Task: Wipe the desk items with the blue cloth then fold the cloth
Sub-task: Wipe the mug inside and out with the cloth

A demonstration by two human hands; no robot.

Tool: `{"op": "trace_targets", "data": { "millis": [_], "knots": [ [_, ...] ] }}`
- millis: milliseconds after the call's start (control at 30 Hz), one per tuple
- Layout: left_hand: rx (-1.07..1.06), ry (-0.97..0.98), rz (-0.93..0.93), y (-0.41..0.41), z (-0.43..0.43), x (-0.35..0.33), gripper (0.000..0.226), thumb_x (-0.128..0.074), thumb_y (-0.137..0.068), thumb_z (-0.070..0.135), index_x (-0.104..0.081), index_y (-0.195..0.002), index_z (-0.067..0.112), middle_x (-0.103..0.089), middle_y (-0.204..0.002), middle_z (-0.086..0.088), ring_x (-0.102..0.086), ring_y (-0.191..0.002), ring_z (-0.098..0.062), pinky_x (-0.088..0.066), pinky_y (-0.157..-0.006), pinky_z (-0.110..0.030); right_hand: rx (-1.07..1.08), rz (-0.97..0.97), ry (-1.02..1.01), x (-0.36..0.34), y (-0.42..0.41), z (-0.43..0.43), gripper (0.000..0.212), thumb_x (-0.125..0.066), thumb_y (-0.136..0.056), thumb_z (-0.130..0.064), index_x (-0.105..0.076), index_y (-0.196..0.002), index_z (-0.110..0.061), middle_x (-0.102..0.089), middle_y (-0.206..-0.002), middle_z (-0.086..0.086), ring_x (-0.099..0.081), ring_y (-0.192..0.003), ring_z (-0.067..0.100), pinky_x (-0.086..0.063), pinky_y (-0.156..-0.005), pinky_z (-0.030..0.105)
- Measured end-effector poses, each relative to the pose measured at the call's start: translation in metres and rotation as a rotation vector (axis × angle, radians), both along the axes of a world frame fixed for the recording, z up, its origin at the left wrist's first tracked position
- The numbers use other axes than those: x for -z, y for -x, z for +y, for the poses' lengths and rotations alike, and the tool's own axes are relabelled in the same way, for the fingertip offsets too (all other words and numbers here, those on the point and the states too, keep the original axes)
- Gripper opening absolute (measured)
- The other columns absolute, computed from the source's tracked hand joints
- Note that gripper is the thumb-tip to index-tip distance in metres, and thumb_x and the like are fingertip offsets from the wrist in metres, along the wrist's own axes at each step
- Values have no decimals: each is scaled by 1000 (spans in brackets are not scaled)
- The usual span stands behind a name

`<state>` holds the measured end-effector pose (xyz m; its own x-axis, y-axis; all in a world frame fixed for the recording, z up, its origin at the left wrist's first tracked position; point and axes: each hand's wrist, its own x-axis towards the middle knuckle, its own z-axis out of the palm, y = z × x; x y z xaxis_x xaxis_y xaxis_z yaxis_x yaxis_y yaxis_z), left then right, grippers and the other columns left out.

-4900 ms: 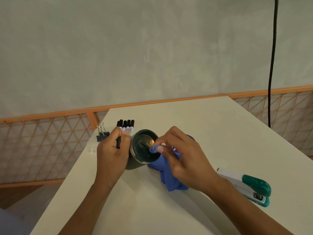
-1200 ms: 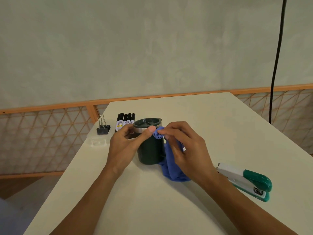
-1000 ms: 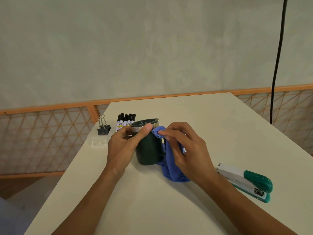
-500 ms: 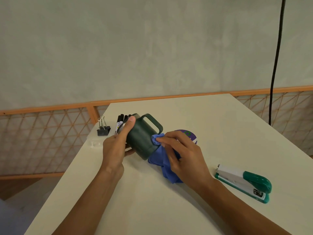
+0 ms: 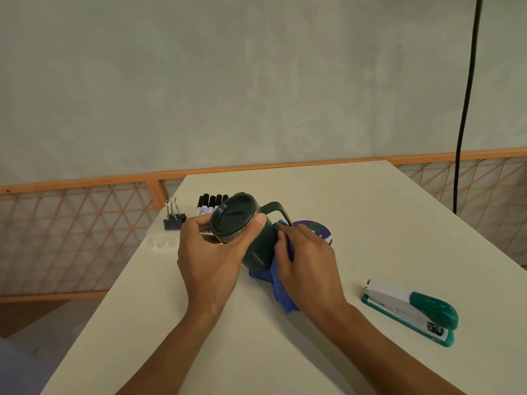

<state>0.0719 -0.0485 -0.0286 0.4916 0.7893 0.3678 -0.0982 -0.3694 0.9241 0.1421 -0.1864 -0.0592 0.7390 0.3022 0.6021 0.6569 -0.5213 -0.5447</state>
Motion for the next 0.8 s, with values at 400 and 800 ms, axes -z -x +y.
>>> {"op": "trace_targets", "data": {
  "millis": [400, 800],
  "knots": [
    [94, 140, 6, -10, 10, 11, 68, -93, -61, 75, -65, -109, 36, -72, -112, 16, -73, -103, -7, -65, -91, -41, -365, 257, -429, -17, 1, -20, 23, -60, -109, -24, -80, -117, -31, -76, -101, -16, -70, -99, 16, -49, -82, 18],
    [47, 81, 12, 1, 56, 0, 71, -89, -59, 82, -67, -113, 41, -70, -117, 18, -68, -110, -5, -63, -94, -40, -149, 151, -16, -7, -40, -44, 13, -68, -97, -43, -76, -106, -38, -63, -109, -22, -64, -98, 3, -51, -78, 14]
  ]
}}
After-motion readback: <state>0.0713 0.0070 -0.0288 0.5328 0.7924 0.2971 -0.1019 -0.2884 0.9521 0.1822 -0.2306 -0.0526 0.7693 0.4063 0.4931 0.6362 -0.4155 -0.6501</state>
